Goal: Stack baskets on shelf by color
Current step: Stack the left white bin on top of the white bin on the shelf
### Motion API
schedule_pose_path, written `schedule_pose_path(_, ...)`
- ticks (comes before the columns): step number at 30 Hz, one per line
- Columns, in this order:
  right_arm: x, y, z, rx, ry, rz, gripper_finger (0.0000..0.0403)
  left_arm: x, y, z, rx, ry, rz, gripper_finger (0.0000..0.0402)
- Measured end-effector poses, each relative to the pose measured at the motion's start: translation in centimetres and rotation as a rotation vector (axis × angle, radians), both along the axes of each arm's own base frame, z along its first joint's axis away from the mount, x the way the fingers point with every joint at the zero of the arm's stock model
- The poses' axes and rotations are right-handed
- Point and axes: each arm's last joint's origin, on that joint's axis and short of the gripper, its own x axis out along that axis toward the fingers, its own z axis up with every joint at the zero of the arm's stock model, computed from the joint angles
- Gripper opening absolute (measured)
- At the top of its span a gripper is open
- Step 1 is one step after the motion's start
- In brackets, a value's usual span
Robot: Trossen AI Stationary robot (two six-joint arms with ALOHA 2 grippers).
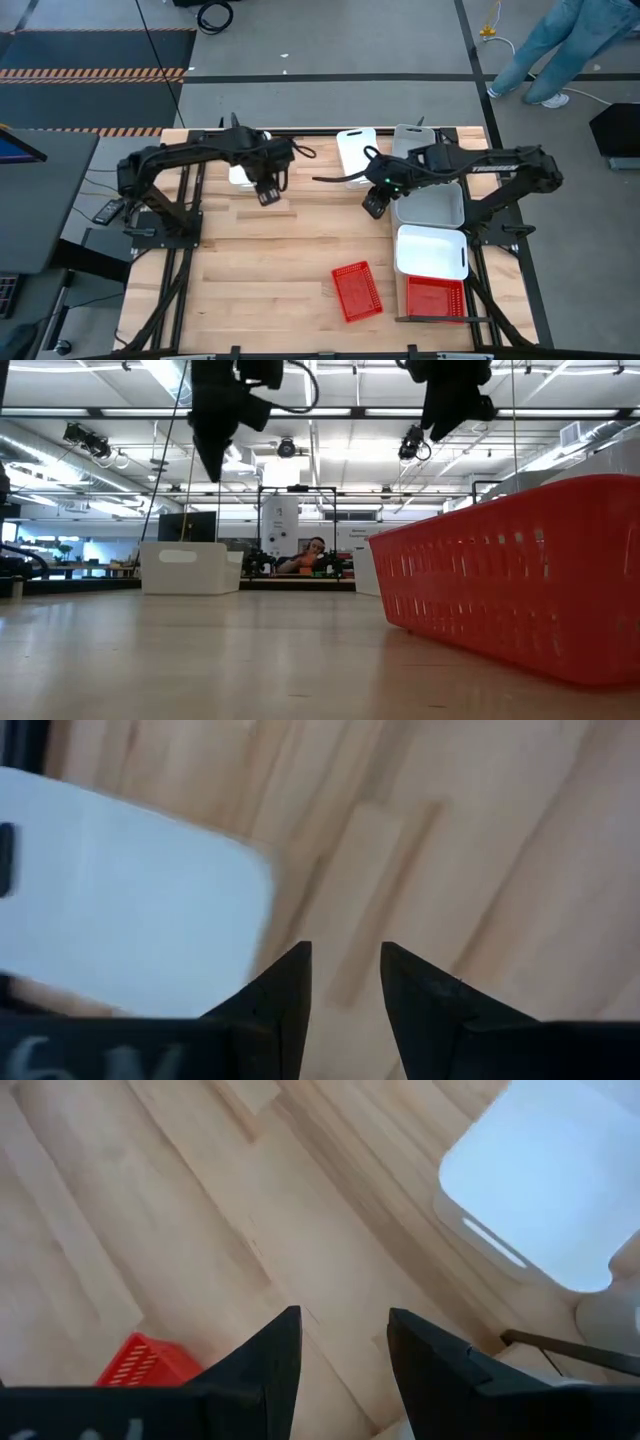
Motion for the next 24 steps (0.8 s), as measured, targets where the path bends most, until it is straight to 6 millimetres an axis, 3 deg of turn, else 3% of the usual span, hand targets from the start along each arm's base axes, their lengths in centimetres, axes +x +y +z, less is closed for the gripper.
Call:
schedule_pose_path(6,-0.7,0.5,0.7,-0.048,-0.033,-0.030,0.0154,-1.2,2.5,-0.4,-0.026,0.041,-0.132,0.0143)
schedule_pose_path(12,-1.6,0.7,1.5,-0.043,-0.088,-0.158,0.0154,-3.6,3.9,-4.1,-0.124,0.206,-0.158,0.0207)
schedule_pose_path(17,-2.0,1.0,1.9,-0.051,-0.118,-0.191,0.0154,-4.3,4.0,-7.4,-0.166,0.215,-0.150,0.0259)
schedule_pose_path(24,-2.2,1.4,2.0,-0.016,-0.128,-0.203,0.0154,-5.0,3.7,-11.1,-0.118,0.226,-0.122,0.0271)
